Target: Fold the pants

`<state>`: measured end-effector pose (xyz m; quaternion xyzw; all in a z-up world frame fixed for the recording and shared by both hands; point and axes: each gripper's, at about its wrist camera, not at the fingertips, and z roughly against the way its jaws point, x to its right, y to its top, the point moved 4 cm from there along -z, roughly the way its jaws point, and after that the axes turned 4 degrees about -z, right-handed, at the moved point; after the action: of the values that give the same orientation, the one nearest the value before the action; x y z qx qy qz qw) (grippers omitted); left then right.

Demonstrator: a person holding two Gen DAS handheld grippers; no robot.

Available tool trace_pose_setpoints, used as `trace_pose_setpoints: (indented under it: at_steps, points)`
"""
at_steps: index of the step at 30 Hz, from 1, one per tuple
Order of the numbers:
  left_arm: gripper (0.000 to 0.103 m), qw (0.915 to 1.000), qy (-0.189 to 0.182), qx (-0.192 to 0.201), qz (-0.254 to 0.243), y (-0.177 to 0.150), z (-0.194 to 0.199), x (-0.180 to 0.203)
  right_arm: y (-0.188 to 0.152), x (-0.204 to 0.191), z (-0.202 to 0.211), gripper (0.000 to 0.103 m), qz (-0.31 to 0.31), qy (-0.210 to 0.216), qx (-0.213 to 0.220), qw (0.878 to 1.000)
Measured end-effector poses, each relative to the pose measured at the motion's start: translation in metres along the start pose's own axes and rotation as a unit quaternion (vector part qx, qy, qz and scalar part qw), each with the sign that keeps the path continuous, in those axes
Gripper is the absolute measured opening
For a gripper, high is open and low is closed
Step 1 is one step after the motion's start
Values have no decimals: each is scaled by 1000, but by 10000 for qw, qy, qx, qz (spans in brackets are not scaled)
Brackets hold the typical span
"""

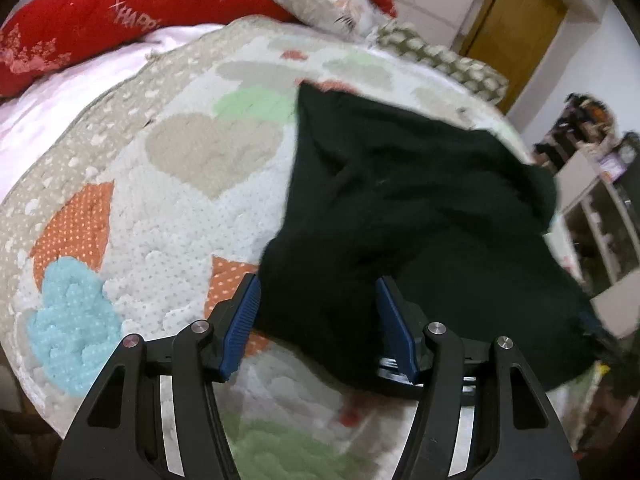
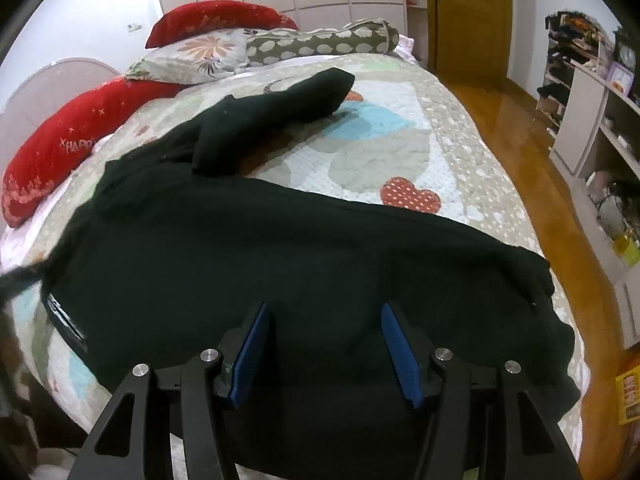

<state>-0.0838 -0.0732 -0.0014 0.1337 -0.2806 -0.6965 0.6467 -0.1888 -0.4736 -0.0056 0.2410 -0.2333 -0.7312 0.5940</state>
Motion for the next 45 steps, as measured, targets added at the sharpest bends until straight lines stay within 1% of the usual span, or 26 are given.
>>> trace_pose_setpoints:
  at_steps: [1,3,11,13,15,17,18,21,22,23,24,25,27,31,32,34,35,38,41,43,45]
  points:
    - [60,10000,29,-33,48,-1,-3,-2,2,-2,1,56,-16,87,9,10000]
    - [60,9998,-91,-70,180,-2,-5,-7,5,-9,3,56,-12,202,40,9998]
    - [60,9999,-87,-84,84,-5,-3,-6,5,-49,-6,56,232,585,-51,9980]
    - [62,9998,-118,-102,111,-5,-3,-5,4,-59,-8,56,305,658,-87,9973]
    - [66,9998,-156,-112,112,-4,-5,-4,5,-66,-10,56,335,715,-114,9968]
    - [66,9998,-158,-113,87,-3,-4,-2,4,-76,-11,56,367,826,-154,9958]
    - [66,9997,-194,-104,79,-3,-3,-2,3,-81,-12,56,404,876,-183,9952]
    - [65,9986,-489,-109,146,-3,0,-5,-2,-98,-16,56,642,901,-278,9935]
    - [65,9984,-534,-125,138,-3,-1,-6,-4,-103,-18,56,723,893,-303,9929]
    - [60,9984,-542,-131,105,-3,-1,-7,-5,-107,-19,56,781,883,-311,9925]
    - [52,9986,-516,-128,81,-4,-1,-8,-5,-109,-20,56,801,889,-308,9923]
    - [51,9986,-504,-130,49,-4,-2,-8,-4,-111,-21,56,790,916,-306,9922]
    - [42,9981,-608,-120,47,-4,-2,-8,-1,-115,-22,56,738,1036,-316,9914]
    - [35,9974,-715,-19,74,-4,3,-8,2,-129,-20,56,788,1261,-297,9884]
    - [31,9968,-785,-19,147,-5,3,-9,2,-134,-20,56,813,1350,-302,9870]
    - [27,9954,-910,3,306,-4,6,-12,1,-151,-23,56,906,1604,-338,9823]
    - [25,9955,-909,43,269,-4,9,-9,0,-160,-24,56,966,1693,-373,9801]
    - [23,9959,-878,191,90,-1,22,-5,-5,-189,-32,56,1241,1871,-510,9731]
    - [23,9959,-847,288,124,-1,36,-13,-9,-216,-38,56,1506,2070,-641,9645]
    - [23,9962,-802,242,219,-5,39,-24,-14,-231,-41,56,1623,2205,-710,9592]
    - [23,9967,-722,82,355,-13,36,-38,-21,-241,-44,57,1718,2341,-802,9535]
